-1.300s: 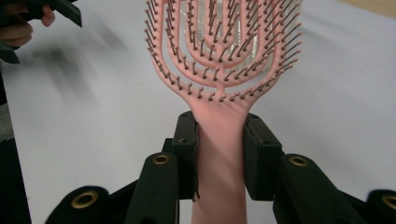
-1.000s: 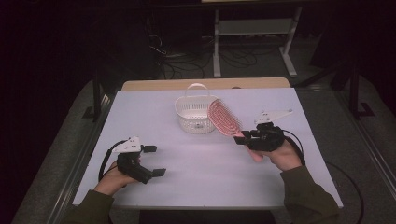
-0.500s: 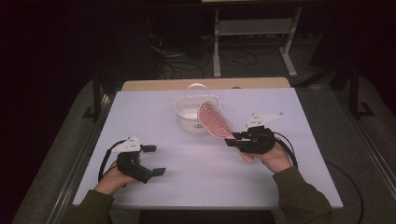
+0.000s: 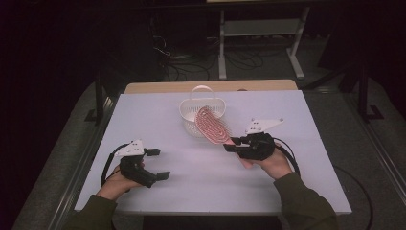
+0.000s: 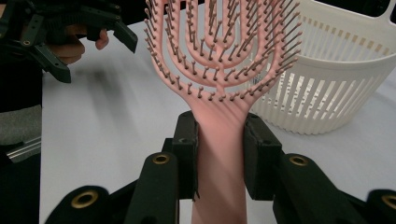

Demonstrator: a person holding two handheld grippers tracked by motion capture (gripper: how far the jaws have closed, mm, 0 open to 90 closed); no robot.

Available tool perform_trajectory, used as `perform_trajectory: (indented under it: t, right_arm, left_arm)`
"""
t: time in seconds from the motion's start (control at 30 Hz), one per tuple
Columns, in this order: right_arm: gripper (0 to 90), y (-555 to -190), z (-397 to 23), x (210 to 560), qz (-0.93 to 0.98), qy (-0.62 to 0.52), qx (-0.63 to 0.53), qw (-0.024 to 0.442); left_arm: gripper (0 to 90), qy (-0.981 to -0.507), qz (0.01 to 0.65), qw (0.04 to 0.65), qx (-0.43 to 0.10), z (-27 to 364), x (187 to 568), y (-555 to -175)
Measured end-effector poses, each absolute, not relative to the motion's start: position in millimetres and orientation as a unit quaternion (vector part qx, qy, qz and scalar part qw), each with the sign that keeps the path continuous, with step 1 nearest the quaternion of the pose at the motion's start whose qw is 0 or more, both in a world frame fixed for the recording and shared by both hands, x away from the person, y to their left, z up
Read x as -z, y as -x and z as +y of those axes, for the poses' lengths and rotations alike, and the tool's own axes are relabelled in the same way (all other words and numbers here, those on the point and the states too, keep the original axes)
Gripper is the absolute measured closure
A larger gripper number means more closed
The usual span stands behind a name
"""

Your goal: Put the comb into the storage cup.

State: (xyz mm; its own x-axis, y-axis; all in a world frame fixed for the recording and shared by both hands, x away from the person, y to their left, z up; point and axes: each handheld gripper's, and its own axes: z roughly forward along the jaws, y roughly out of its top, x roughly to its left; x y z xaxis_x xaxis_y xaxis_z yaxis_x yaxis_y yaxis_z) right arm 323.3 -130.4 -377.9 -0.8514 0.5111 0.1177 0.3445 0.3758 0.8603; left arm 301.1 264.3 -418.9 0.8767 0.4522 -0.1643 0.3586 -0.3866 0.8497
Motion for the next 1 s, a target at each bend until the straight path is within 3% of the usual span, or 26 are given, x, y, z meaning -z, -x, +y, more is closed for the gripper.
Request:
perform_trajectory:
  t: [1.0]
  right_arm:
    - [69.0,-322,-110,388,0.828,-0.241,-0.501,0.078]
  left_arm:
    - [0.0,-0.823,0.249,0.509,-0.042,261,416,-304]
